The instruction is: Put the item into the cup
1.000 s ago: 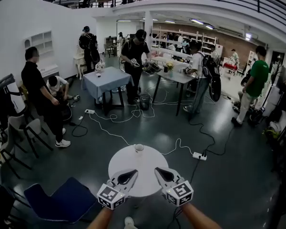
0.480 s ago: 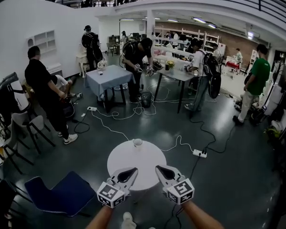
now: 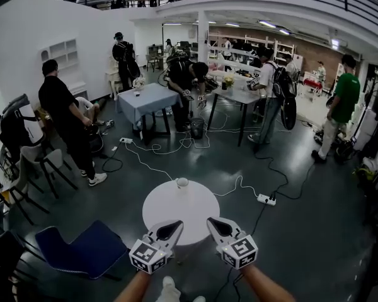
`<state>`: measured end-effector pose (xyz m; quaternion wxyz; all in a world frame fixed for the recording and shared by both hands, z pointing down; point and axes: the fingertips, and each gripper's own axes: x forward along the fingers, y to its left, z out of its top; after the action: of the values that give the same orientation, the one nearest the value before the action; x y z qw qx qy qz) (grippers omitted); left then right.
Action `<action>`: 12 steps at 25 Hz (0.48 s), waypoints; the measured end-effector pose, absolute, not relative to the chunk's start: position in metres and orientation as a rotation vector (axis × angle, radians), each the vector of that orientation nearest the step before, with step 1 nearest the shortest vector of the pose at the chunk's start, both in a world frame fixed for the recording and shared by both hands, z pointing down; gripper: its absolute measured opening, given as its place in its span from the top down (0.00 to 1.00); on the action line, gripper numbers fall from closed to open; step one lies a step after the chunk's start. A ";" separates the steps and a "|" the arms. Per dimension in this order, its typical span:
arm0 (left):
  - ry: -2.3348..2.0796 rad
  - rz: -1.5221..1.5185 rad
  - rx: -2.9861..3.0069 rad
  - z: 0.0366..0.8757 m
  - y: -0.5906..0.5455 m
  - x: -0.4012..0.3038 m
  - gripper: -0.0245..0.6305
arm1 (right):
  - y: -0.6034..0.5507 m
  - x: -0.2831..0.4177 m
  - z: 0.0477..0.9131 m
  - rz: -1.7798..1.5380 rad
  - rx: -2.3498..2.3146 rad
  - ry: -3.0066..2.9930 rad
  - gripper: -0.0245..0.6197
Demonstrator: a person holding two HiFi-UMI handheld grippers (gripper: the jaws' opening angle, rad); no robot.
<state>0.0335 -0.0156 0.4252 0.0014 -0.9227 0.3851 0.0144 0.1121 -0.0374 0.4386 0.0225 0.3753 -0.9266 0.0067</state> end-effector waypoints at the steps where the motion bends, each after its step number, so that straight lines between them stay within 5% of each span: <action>1: 1.212 0.046 -2.896 0.423 -0.015 0.036 0.93 | -0.036 0.115 0.439 0.025 1.161 -2.873 0.94; 12: 1.207 0.017 -2.877 0.411 -0.009 0.042 0.93 | -0.033 0.123 0.434 0.062 1.187 -2.917 0.94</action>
<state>0.0419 -0.0087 0.4110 0.0108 -0.9220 0.3869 0.0054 0.1226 -0.0334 0.4336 -0.0042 0.3769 -0.9260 0.0198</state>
